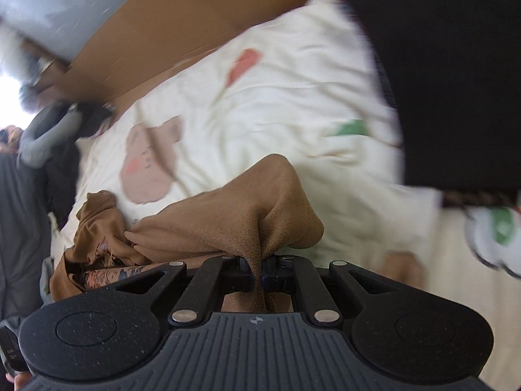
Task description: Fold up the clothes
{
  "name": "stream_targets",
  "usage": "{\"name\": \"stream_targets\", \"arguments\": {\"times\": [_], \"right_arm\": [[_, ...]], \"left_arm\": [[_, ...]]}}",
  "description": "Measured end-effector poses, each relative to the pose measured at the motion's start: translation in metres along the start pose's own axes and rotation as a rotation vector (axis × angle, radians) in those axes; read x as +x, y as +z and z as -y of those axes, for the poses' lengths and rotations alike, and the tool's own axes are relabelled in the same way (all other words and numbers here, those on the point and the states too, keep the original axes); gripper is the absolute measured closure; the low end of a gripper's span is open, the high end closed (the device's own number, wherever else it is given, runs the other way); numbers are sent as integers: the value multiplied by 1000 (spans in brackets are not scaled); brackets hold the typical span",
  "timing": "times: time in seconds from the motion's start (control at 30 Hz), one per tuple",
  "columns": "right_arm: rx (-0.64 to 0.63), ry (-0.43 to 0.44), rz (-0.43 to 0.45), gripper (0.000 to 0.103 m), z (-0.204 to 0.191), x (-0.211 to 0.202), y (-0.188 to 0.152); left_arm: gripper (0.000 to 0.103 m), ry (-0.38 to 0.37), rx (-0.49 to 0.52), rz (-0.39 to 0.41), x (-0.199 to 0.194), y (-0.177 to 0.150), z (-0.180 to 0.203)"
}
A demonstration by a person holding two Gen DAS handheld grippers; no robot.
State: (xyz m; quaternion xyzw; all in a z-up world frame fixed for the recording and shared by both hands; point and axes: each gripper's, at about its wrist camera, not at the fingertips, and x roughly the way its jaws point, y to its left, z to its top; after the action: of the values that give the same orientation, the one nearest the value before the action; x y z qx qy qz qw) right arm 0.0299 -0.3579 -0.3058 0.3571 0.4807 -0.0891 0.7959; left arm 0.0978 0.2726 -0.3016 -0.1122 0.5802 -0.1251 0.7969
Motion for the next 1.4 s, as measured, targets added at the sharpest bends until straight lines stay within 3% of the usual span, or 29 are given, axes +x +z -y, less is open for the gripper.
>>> {"name": "stream_targets", "arguments": {"times": [0.33,0.7,0.83,0.93,0.97,1.2,1.23,1.27,1.3,1.4], "right_arm": [[177,-112,3,101,67,-56,-55],[325,-203,-72,101,103,-100,-138],[395,-235,-120,101,117,-105,-171],[434,-243,-168,91,119,-105,-184],[432,-249,-177,84,117,-106,-186],[316,-275,-150,80,99,-137,-172],[301,-264,-140,78,97,-137,-167],[286,-254,-129,66,95,-138,-162],[271,-244,-119,60,93,-138,-157],[195,-212,-96,60,83,-131,-141]], "left_arm": [[30,-97,68,17,7,12,24],[30,-171,108,36,-25,5,31],[31,-190,113,40,-18,6,50],[31,-189,134,43,-12,9,65],[31,-184,149,43,-10,11,72],[31,-199,256,34,-21,17,112],[31,-198,271,38,-23,17,117],[31,-199,281,38,-22,18,122],[31,-201,287,38,-19,18,127],[31,-197,327,23,-9,21,144]]}}
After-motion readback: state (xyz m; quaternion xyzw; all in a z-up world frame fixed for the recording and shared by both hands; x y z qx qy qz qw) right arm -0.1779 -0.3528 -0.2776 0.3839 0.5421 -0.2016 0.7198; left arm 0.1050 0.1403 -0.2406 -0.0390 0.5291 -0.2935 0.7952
